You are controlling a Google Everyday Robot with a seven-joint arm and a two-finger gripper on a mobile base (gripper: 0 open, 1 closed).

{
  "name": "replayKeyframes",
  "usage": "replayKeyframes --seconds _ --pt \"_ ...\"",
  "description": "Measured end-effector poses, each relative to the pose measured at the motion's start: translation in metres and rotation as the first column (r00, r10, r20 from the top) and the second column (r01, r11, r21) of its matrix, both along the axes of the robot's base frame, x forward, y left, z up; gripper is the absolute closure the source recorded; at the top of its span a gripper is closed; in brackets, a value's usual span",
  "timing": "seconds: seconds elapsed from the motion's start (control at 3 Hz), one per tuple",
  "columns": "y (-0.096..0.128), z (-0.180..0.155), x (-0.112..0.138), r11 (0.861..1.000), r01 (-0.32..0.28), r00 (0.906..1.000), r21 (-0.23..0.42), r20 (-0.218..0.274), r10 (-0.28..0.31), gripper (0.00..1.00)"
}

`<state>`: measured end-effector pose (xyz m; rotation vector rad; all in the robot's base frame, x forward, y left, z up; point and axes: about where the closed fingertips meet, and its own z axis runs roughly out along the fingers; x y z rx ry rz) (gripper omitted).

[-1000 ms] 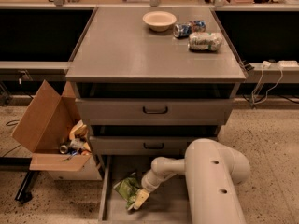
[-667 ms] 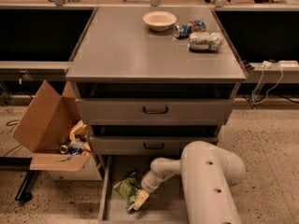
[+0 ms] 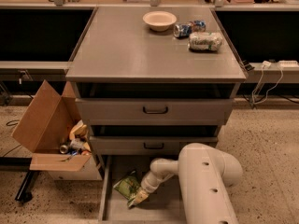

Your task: Pick green jalapeno chip bag from bottom drawer and place on counter

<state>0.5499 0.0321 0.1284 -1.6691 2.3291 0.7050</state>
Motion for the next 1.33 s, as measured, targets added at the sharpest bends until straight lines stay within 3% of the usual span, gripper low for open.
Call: replayKeyframes --seconds 0.33,0.67,1.0,1.33 --pt "0.0 0.02 -0.003 0.999 -0.009 0.9989 0.043 0.046 0.007 0.73" --pt "-0.002 0.056 -0.008 0.993 -0.028 0.9923 0.112 0.123 0.014 0.96" --pt "0.001 0.107 -0.023 0.968 -0.071 0.9807 0.24 0.194 0.024 1.0" --pt "-0.016 0.166 -0.024 0.913 -0.107 0.962 0.395 0.273 -0.005 1.0"
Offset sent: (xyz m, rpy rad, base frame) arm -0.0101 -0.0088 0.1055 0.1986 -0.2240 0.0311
